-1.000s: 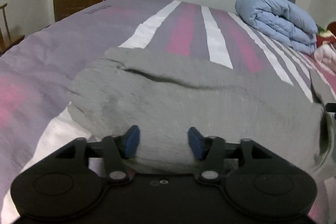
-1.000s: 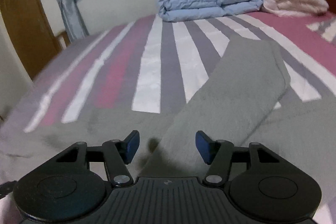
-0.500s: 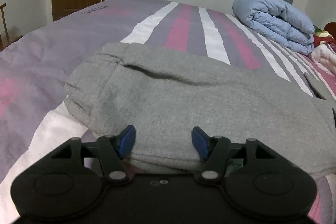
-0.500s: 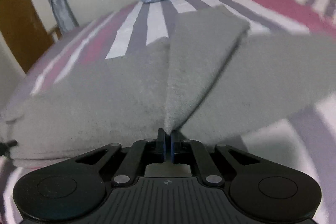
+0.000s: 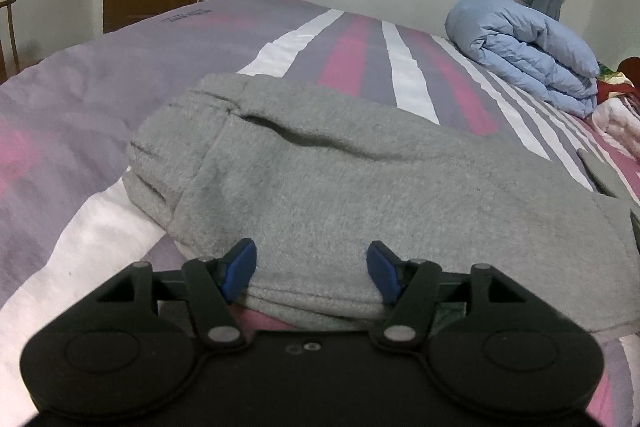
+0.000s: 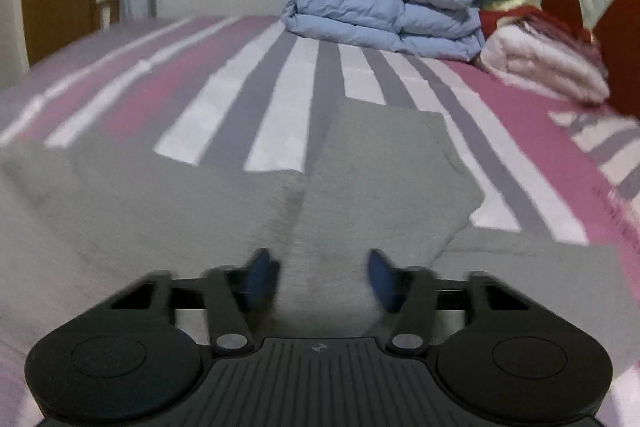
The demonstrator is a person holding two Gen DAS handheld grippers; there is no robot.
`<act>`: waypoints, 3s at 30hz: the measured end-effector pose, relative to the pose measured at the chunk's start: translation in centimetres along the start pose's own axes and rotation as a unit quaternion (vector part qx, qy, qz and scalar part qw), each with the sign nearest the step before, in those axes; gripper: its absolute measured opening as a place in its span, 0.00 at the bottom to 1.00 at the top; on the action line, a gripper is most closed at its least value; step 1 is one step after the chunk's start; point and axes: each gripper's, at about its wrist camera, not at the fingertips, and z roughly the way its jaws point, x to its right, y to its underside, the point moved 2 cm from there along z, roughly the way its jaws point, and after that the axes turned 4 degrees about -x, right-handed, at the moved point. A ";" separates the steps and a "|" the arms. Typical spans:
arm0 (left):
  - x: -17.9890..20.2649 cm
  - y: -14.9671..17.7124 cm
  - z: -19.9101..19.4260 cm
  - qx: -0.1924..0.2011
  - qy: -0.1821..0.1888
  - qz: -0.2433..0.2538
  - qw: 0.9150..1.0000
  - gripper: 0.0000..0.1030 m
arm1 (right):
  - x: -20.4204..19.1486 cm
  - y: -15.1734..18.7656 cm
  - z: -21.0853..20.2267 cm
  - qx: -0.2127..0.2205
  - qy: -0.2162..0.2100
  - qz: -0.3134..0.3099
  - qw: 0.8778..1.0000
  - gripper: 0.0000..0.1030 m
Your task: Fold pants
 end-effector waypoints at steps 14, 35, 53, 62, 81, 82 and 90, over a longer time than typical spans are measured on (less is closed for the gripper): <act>-0.2 0.2 0.1 0.004 0.005 0.003 1.000 0.53 | 5.7 5.5 -5.2 0.031 -0.023 0.080 0.996 0.36; -0.7 0.2 0.2 0.003 0.017 0.004 1.000 0.53 | 18.7 9.4 -2.4 0.022 -0.062 0.314 0.947 0.14; -0.4 0.1 0.2 0.003 0.008 -0.002 1.000 0.53 | 5.6 7.9 -0.5 0.069 0.092 -0.311 0.943 0.36; -0.4 0.1 0.3 0.002 0.009 -0.002 1.000 0.53 | 19.6 6.9 -6.9 0.171 -0.063 0.252 0.950 0.05; -0.4 0.2 0.3 0.004 0.010 0.001 1.000 0.53 | 31.0 15.5 -2.3 0.094 -0.118 0.555 0.818 0.05; -0.4 0.3 0.3 0.004 0.010 0.001 1.000 0.53 | 31.1 15.1 -2.3 0.091 -0.116 0.546 0.825 0.05; -0.4 0.2 0.3 0.002 0.011 0.004 1.000 0.53 | 30.5 15.3 -2.9 0.077 -0.100 0.507 0.853 0.05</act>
